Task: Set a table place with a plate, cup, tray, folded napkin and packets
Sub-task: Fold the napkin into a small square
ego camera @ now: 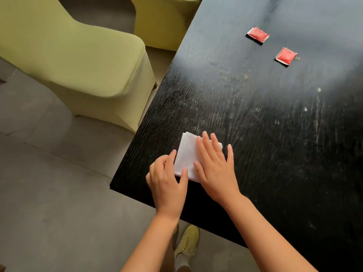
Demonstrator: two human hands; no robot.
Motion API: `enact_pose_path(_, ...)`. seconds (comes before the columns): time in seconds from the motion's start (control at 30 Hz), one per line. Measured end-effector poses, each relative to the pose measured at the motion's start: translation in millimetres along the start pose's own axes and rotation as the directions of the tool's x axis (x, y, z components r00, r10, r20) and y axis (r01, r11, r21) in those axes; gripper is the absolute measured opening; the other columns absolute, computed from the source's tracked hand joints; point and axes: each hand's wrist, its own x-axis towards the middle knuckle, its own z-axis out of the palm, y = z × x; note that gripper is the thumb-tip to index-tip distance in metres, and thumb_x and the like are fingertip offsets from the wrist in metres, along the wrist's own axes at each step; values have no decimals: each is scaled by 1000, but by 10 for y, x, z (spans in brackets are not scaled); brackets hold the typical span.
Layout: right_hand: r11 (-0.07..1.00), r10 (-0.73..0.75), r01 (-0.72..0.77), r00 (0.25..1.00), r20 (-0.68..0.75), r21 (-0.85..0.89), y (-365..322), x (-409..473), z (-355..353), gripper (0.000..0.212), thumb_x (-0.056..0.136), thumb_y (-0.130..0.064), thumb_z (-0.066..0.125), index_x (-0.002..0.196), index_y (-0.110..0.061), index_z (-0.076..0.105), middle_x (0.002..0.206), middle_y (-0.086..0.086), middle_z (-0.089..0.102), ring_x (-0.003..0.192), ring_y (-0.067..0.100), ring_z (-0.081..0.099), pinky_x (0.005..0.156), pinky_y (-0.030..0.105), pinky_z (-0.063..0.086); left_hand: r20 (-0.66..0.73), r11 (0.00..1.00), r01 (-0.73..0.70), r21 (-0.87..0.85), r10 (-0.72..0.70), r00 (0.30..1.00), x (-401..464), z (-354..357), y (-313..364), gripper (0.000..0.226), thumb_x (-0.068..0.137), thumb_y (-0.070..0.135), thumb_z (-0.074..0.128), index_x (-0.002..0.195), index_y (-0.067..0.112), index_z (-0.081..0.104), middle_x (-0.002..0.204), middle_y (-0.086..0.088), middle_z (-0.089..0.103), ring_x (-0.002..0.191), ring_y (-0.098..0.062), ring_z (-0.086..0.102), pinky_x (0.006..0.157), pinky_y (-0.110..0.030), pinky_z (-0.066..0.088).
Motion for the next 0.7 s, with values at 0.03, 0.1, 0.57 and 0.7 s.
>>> enact_pose_path(0.03,999,-9,9,1000,-9,-45,5,10,44,63,92,-43,19,148,-17,7,154,-6,-2,142,9,-9,114,45,-8,20,996,-55,64,54,998,16,11,-46,55,84,37,44,134,14,44,131,-7,52,124,-17,39,100,-44,35)
enact_pose_path(0.1,997,-10,9,1000,-11,-83,18,28,113,62,93,-41,23,147,-14,10,155,-3,4,142,10,-4,114,43,-6,106,969,-214,125,202,974,97,18,-72,59,90,34,36,144,14,25,152,-9,27,141,-18,19,113,-46,14)
enact_pose_path(0.57,976,151,-167,981,-119,-143,5,-10,286,62,94,-39,22,144,-6,5,154,11,7,143,17,2,115,40,0,405,801,-550,234,434,805,478,247,-205,57,92,31,27,145,11,24,154,-6,20,141,-17,15,110,-46,15)
enact_pose_path(0.7,975,171,-180,982,-79,-132,-13,11,266,62,94,-41,20,145,-9,2,155,10,3,144,16,-4,114,39,1,443,809,-535,243,398,803,492,230,-179,58,91,32,28,145,12,22,154,-5,16,141,-17,13,110,-45,15)
